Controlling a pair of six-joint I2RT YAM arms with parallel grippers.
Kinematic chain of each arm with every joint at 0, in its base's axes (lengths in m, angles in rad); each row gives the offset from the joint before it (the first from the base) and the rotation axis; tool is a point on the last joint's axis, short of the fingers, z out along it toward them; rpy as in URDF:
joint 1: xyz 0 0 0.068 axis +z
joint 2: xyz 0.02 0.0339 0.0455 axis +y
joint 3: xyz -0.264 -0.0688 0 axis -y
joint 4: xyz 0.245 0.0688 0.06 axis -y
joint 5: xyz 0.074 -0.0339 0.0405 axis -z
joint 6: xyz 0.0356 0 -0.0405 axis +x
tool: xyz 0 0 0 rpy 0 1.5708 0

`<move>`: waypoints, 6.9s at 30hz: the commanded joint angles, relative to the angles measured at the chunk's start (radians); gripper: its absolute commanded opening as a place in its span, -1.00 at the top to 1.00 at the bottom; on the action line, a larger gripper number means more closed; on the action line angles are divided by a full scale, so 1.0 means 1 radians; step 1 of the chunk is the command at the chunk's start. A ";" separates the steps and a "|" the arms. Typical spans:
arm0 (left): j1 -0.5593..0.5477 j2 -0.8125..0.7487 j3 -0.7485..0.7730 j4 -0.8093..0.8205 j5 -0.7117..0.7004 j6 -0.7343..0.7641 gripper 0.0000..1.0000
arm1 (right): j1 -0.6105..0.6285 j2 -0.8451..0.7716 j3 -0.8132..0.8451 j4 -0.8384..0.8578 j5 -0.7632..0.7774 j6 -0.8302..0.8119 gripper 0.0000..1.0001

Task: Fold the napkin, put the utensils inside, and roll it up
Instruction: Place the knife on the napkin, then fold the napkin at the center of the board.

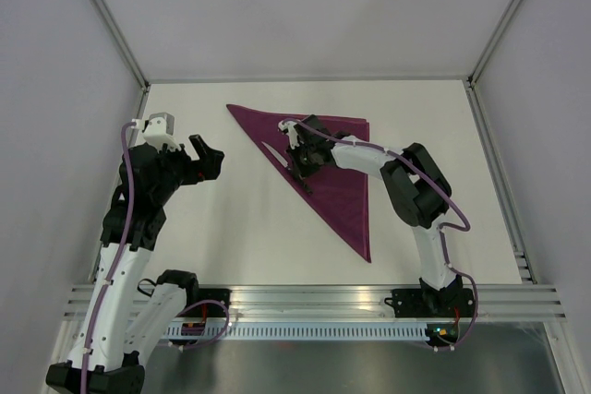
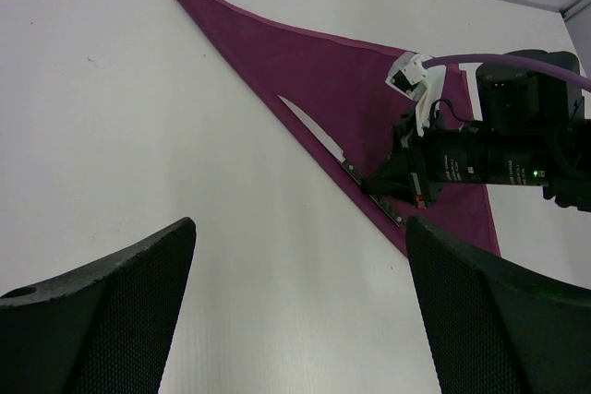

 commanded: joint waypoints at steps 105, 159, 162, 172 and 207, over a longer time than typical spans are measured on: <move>0.004 -0.012 0.009 0.019 0.007 0.025 -0.95 | 0.018 -0.160 -0.207 -0.159 -0.070 -0.028 0.99; 0.006 0.043 0.117 0.017 0.059 -0.040 -0.97 | -0.030 -0.221 -0.043 -0.263 -0.121 -0.127 0.06; 0.004 0.054 0.123 0.035 0.088 -0.064 -0.97 | -0.085 -0.222 -0.014 -0.269 -0.114 -0.118 0.06; -0.095 0.103 -0.008 0.246 0.161 -0.117 -0.95 | -0.167 -0.105 0.009 -0.243 0.061 -0.166 0.10; -0.856 0.696 -0.080 0.729 -0.229 0.147 -0.92 | -0.419 -0.116 0.399 -0.413 -0.136 -0.071 0.07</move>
